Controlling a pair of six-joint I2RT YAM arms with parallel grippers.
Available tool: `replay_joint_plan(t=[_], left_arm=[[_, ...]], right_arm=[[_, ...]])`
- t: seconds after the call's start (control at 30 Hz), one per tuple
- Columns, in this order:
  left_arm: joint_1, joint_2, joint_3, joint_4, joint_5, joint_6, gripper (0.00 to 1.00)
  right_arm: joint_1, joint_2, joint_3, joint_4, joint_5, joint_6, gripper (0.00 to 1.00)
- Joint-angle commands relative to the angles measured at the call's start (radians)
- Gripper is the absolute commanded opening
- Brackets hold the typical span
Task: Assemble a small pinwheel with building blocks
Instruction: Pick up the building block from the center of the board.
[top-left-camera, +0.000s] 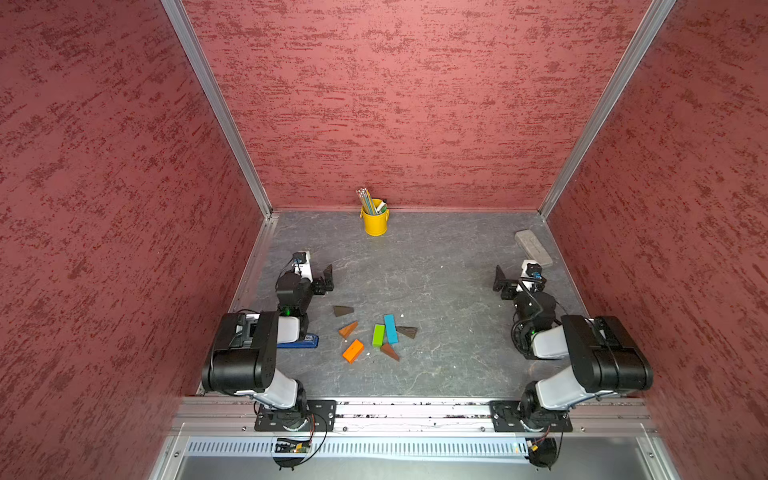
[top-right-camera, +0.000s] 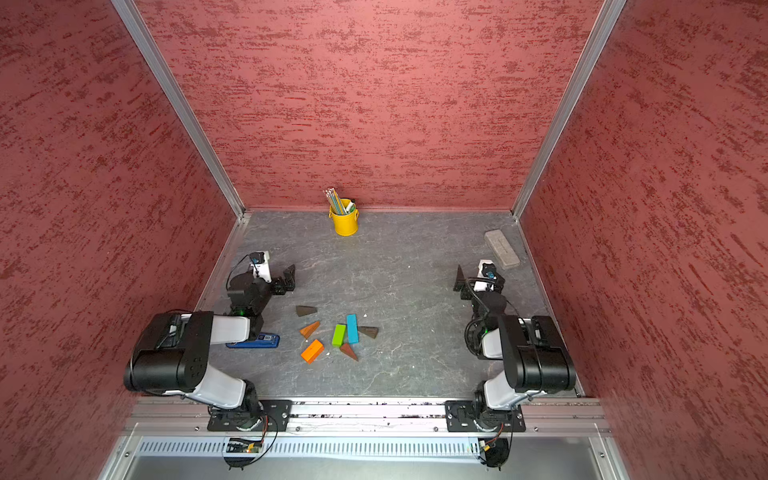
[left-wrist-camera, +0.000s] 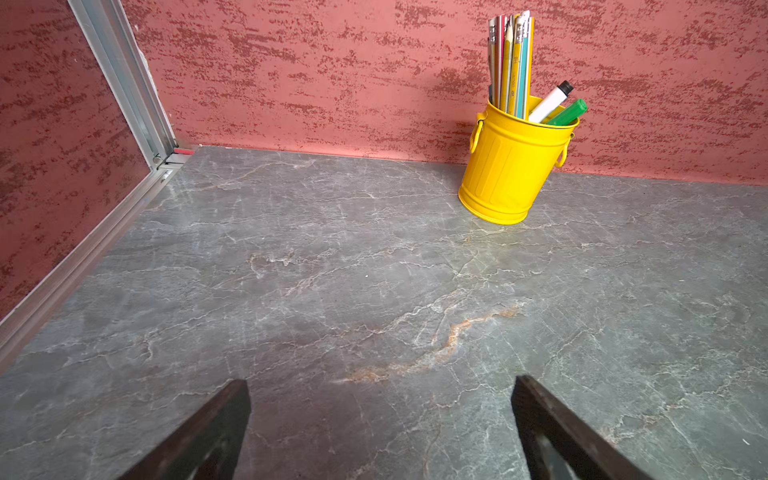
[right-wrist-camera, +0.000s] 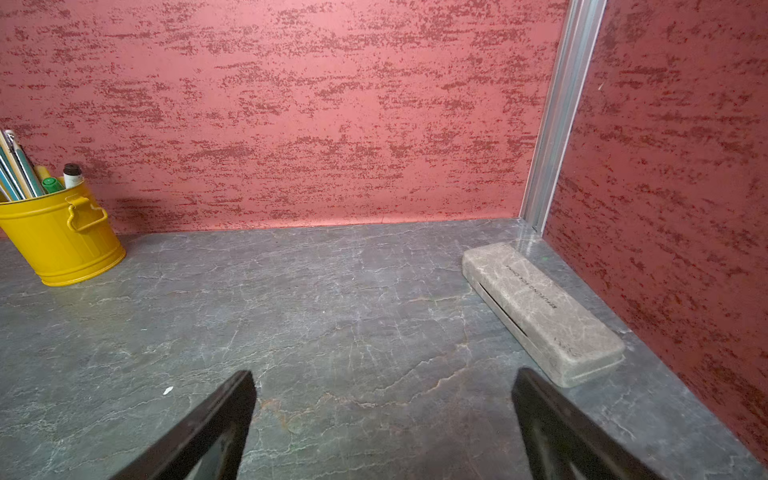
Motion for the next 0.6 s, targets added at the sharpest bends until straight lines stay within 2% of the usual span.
replay_joint_plan(t=[0.0,0.3,0.43,0.57], left_arm=[[-0.004,-0.001,0.011,-0.004,-0.006,0.002,1.00],[0.022,-0.001,0.009,-0.003,0.042,-0.009,1.00],[0.047,0.002,-0.006,0.026,0.098,-0.018,1.00],[0.048,0.001,-0.005,0.024,0.099,-0.017,1.00]], right_arm=[[0.004,-0.008,0.011,0.002,0.021,0.004,0.99],[0.004,-0.009,0.011,0.003,0.022,0.004,0.99],[0.004,-0.009,0.011,0.002,0.022,0.004,0.99],[0.004,-0.010,0.010,0.004,0.022,0.004,0.99]])
